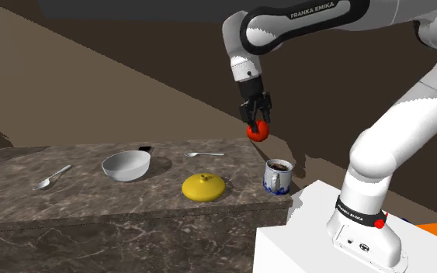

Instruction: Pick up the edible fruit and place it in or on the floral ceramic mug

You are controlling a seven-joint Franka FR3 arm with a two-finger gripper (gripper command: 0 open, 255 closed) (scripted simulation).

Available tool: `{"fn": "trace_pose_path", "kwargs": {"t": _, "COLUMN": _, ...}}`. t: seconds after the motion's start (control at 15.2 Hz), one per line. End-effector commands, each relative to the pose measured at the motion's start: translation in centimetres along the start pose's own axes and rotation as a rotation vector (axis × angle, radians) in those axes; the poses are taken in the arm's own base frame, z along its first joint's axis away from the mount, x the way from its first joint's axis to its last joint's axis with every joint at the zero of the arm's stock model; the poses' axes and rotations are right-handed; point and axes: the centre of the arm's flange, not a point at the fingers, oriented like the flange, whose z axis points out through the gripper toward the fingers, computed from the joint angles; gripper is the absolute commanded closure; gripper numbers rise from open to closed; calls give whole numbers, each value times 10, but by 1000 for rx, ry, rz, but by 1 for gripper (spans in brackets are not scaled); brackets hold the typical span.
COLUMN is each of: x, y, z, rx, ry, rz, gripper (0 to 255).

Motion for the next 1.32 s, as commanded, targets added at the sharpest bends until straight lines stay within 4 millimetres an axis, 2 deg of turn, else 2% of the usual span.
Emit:
{"fn": "trace_pose_path", "kwargs": {"t": 0.0, "x": -26, "y": 4, "z": 9, "rx": 1, "ry": 0, "rz": 0, "gripper": 255}}
{"fn": "trace_pose_path", "kwargs": {"t": 0.33, "x": -93, "y": 16, "z": 24, "rx": 1, "ry": 0, "rz": 0, "gripper": 255}}
{"fn": "trace_pose_path", "kwargs": {"t": 1.25, "x": -75, "y": 1, "z": 94, "rx": 1, "ry": 0, "rz": 0, "gripper": 255}}
